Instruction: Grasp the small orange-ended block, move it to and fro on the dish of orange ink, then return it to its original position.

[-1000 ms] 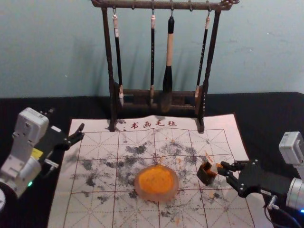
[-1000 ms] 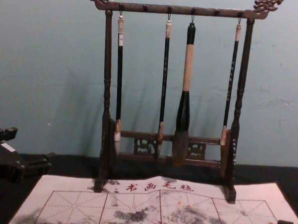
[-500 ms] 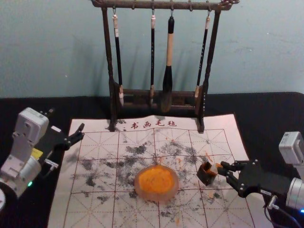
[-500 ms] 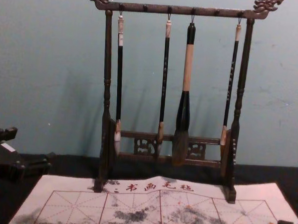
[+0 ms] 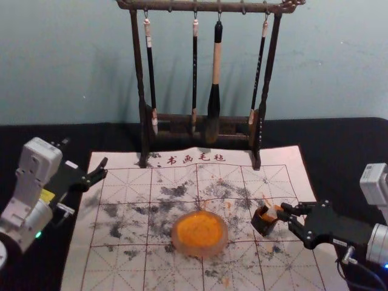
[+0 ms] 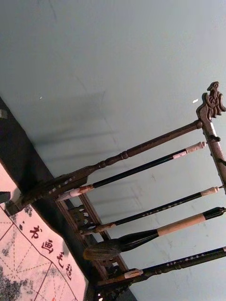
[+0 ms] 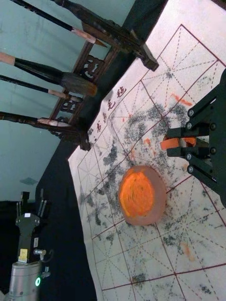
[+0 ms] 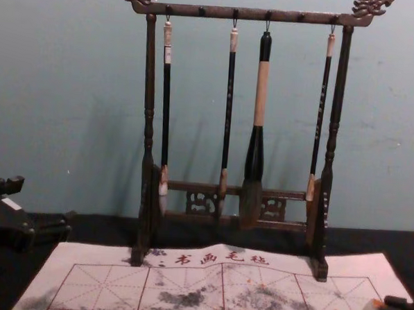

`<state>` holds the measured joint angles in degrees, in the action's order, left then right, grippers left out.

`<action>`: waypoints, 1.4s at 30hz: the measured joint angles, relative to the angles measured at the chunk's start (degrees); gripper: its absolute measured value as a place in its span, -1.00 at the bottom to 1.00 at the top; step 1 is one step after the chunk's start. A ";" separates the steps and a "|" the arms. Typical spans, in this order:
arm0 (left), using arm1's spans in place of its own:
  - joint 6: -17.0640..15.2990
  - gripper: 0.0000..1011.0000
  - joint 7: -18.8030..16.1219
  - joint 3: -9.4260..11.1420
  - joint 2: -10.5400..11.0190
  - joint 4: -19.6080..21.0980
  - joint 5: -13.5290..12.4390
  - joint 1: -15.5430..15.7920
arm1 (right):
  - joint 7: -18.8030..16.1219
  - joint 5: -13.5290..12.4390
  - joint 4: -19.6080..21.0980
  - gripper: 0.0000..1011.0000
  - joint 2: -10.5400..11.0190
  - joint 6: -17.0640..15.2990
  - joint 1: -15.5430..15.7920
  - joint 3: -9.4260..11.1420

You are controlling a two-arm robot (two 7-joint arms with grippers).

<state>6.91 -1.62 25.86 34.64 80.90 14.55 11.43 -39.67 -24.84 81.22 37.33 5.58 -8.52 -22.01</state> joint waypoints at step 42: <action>0.00 0.98 0.00 0.00 0.00 0.00 0.00 0.00 | -0.18 2.38 3.92 -0.82 1.02 1.22 -3.10 -0.73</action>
<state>6.91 -1.62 25.86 34.65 80.90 14.55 11.43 -39.85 -22.46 85.14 38.35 6.80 -11.62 -22.74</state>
